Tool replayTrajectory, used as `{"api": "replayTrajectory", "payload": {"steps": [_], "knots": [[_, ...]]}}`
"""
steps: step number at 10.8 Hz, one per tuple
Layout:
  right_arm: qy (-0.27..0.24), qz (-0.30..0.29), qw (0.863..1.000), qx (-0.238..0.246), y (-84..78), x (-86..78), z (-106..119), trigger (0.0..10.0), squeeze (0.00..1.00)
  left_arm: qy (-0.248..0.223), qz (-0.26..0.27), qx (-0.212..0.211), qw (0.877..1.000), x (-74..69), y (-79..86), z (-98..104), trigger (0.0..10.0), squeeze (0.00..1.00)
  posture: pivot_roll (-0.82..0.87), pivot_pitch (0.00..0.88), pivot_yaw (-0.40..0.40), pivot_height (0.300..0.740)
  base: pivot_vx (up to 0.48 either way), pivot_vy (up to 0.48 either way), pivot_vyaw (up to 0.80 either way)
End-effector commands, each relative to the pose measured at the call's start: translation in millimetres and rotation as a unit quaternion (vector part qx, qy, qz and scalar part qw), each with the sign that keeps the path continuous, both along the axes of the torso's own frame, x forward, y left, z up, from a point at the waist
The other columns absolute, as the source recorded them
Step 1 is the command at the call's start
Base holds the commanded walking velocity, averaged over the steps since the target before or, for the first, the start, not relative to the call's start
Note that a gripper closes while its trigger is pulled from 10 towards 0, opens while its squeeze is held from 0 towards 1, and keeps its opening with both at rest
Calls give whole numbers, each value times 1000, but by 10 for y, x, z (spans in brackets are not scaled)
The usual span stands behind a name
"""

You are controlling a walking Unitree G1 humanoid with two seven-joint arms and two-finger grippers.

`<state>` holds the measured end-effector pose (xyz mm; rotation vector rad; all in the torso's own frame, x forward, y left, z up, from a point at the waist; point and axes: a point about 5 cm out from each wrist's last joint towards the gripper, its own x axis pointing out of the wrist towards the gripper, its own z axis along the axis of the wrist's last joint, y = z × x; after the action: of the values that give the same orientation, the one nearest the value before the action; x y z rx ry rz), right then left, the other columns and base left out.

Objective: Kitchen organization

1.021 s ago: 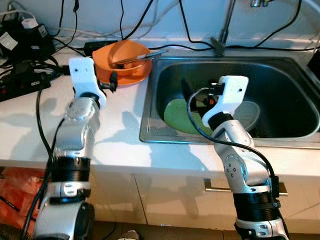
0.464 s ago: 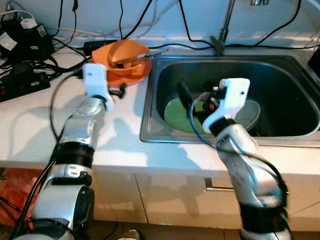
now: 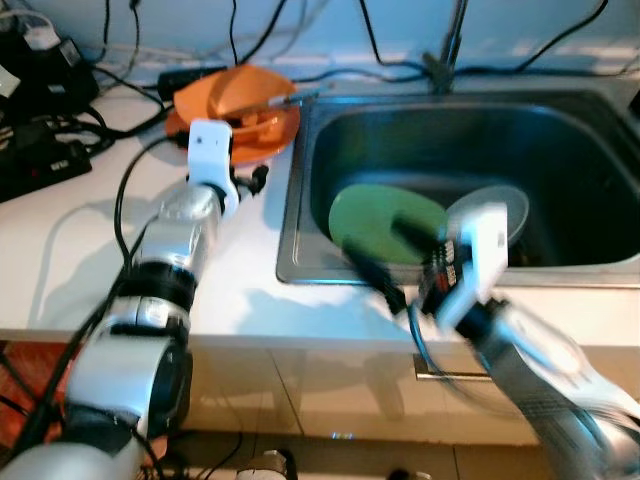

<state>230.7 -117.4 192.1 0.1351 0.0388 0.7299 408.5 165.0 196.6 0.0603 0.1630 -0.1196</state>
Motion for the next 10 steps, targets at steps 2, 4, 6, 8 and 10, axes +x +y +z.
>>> {"api": "replayTrajectory", "payload": {"steps": [2,4,6,8,10], "knots": [[4,11,1000,0,-10,-93,55,10000,0,-4,-1,10,1000,29,41,44,10000,0,-15,198,103,740,0,0,0],[20,8,1000,-17,-68,-178,32,10000,0,-13,9,17,1000,67,115,120,10000,0,-34,215,103,740,0,0,0],[25,8,999,-19,-66,-204,35,10000,0,-16,11,27,999,83,147,154,10000,0,-38,218,105,740,0,0,0],[30,8,999,-21,-58,-245,25,10000,0,-34,23,38,998,111,208,270,10000,0,-45,224,113,740,0,0,0],[29,7,999,-21,-49,-239,31,10000,0,-53,22,33,998,134,205,398,10000,0,-45,222,113,740,0,0,0]]}}
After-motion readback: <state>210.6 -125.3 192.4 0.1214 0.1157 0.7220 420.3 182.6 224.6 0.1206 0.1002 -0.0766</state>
